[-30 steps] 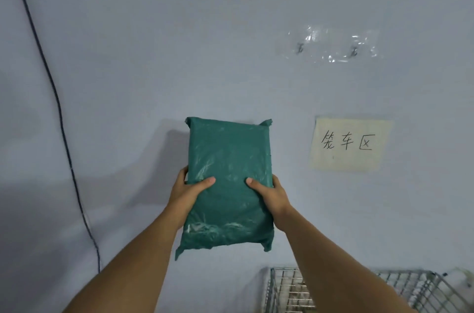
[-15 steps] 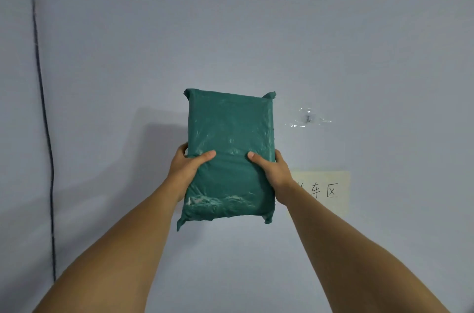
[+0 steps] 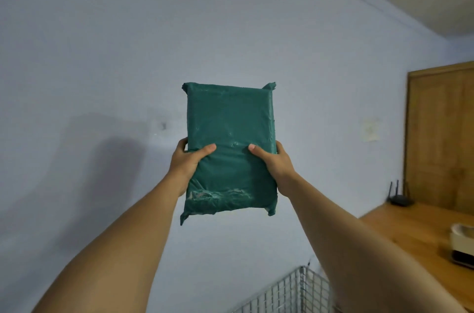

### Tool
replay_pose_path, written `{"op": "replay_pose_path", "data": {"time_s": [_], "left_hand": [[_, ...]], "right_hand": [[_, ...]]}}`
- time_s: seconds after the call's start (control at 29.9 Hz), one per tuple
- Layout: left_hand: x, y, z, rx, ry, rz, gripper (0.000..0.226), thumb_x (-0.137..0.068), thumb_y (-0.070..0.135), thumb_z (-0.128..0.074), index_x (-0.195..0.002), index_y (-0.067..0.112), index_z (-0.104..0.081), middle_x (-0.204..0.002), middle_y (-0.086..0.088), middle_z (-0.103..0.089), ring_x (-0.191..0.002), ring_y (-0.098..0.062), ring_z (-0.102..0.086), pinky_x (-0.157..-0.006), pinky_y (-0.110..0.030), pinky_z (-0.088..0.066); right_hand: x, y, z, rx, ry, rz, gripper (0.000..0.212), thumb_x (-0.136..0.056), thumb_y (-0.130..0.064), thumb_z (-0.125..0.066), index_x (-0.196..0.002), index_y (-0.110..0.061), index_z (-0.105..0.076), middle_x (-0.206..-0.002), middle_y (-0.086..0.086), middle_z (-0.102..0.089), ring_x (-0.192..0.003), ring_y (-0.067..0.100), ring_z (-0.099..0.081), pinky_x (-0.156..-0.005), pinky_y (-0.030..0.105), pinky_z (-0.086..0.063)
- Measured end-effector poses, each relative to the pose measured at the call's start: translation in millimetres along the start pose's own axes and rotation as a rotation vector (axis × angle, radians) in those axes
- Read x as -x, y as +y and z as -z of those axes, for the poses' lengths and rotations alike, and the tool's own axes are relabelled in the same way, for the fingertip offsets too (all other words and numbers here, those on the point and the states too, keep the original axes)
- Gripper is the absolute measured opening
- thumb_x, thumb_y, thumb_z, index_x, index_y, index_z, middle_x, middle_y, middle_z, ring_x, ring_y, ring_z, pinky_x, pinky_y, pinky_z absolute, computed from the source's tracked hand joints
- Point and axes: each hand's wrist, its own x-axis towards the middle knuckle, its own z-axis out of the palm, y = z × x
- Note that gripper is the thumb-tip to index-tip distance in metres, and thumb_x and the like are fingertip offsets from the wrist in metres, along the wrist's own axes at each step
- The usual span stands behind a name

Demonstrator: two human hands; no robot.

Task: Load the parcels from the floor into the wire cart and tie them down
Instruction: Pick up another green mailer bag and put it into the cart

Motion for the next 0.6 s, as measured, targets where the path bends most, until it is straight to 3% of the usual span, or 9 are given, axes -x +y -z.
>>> {"op": "replay_pose_path", "data": {"time_s": [0.33,0.5,0.6], "left_hand": [[41.0,-14.9,-262.9,0.192,-0.351,0.044,0.076,-0.072,0.030,-0.094,-0.137,0.020,-0.054,-0.116,-0.002,-0.072,-0.097,-0.024,-0.074,-0.081,-0.042,-0.063],[82.8,-7.6,-400.4,0.298,-0.500,0.060,0.072,-0.074,0.029,-0.093,-0.135,0.020,-0.055,-0.113,-0.002,-0.073,-0.094,-0.023,-0.075,-0.076,-0.039,-0.064],[105.2,-4.5,-470.7,0.341,-0.573,0.070,0.072,-0.074,0.030,-0.093,-0.134,0.020,-0.055,-0.115,-0.003,-0.073,-0.094,-0.023,-0.075,-0.075,-0.039,-0.064]], "right_hand": [[54.4,-63.4,249.4,0.120,0.354,0.078,0.076,-0.067,-0.044,-0.095,-0.130,-0.028,-0.057,-0.115,0.000,-0.073,-0.097,0.021,-0.075,-0.083,0.042,-0.064],[86.2,-101.9,376.5,0.176,0.490,0.114,0.094,-0.053,-0.052,-0.100,-0.133,-0.031,-0.055,-0.118,0.002,-0.073,-0.099,0.026,-0.076,-0.083,0.048,-0.064],[106.3,-121.7,438.6,0.194,0.546,0.134,0.089,-0.059,-0.046,-0.099,-0.134,-0.029,-0.054,-0.119,0.004,-0.072,-0.098,0.026,-0.076,-0.080,0.046,-0.064]]}}
